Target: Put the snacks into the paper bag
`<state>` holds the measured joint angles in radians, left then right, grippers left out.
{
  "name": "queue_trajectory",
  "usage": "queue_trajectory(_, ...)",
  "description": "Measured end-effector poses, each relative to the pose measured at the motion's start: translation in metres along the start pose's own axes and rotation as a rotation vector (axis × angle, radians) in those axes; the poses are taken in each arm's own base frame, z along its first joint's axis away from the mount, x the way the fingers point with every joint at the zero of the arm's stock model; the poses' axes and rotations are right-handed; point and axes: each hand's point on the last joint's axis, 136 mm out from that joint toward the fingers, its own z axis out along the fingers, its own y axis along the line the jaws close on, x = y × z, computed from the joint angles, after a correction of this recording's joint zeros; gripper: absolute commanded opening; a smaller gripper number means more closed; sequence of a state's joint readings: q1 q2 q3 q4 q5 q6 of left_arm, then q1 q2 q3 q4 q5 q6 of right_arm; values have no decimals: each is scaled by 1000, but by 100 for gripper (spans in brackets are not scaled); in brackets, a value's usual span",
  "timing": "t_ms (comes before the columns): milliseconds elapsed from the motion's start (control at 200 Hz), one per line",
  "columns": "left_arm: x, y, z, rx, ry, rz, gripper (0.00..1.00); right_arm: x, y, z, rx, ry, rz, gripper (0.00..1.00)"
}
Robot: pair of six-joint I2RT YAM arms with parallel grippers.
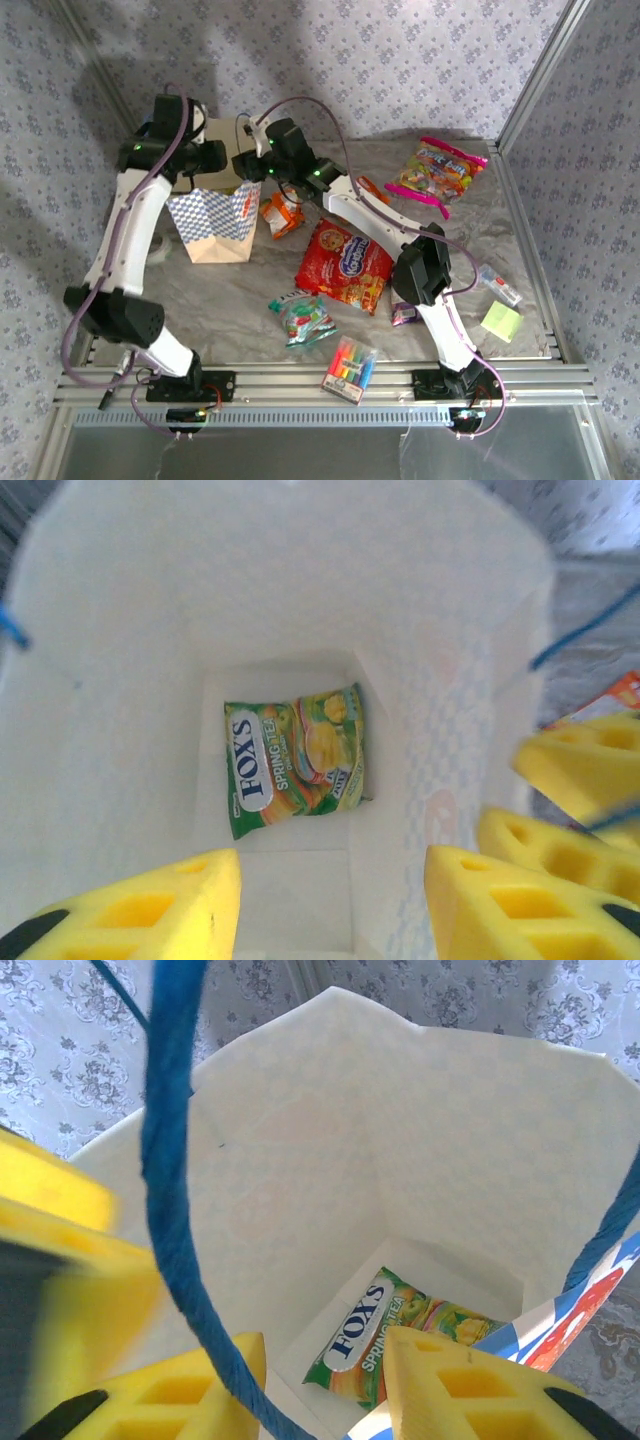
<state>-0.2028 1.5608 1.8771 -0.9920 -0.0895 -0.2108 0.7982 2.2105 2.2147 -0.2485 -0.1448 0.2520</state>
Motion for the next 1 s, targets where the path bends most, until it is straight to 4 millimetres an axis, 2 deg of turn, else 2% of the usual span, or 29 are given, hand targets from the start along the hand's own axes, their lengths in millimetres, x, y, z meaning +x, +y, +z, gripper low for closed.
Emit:
queue_trajectory(145, -12, 3, -56, 24, -123, -14, 54, 1, 2, -1, -4, 5, -1, 40)
queue_trajectory(265, -7, 7, -78, 25, -160, -27, 54, 1, 6, -4, -11, 8, -7, 44)
queue_trajectory(355, 3, 10, -78, 19, -144, -32, 55, 2, 11, -6, -16, 12, -16, 47)
queue_trajectory(580, 32, 20, -59, -35, -48, -23, 55, 5, 21, -7, -29, 21, -45, 61)
queue_trajectory(725, 36, 24, -60, -53, -45, -22, 56, 5, 23, -10, -33, 31, -48, 71)
queue_trajectory(999, 37, 30, -73, -73, -74, -26, 56, 2, 25, -19, -32, 42, -76, 75)
